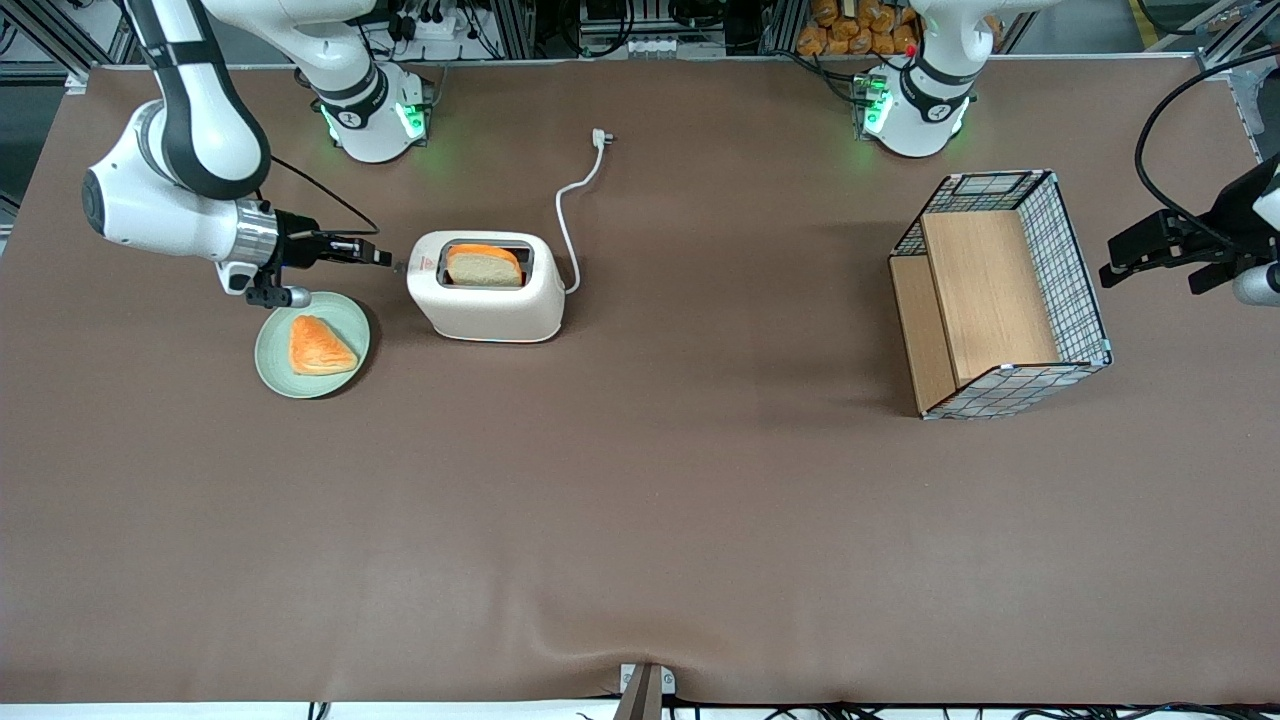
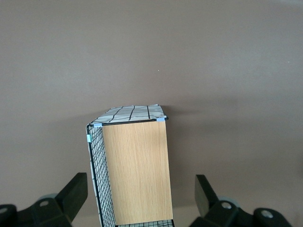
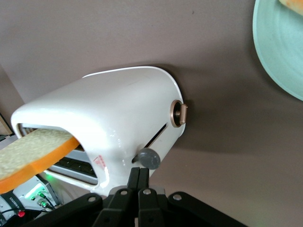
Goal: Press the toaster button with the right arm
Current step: 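Lower the right gripper onto the round brass button on the toaster side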
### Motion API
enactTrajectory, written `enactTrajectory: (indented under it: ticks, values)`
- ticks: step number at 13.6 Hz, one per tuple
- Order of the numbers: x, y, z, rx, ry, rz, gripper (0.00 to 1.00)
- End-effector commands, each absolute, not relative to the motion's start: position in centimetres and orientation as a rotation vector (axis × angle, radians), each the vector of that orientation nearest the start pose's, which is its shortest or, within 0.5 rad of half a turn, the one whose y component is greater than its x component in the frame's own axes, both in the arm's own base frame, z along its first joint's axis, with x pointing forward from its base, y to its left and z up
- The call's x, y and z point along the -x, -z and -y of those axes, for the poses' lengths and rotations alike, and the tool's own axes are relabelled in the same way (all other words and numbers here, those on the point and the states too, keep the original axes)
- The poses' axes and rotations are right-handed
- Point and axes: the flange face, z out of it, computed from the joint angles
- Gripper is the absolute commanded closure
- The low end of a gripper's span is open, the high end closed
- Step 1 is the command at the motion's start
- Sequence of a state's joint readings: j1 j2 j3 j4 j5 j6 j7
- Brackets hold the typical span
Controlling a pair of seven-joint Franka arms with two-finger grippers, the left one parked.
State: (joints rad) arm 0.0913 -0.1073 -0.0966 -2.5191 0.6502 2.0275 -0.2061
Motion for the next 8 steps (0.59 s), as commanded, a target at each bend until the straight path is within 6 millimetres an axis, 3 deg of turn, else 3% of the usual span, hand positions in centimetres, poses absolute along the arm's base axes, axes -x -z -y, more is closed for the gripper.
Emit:
enactTrajectory:
  ticks: [1,4,8]
  values:
    - [-41.5,-29.2,-3.6,2.519,-0.393,-0.256,1.00]
    - [-41.5,-29.1,-4.4,2.499,-0.397,-0.261,1.00]
    - [-41.5,-27.5,-4.0,2.510,-0.394,-0.220,1.00]
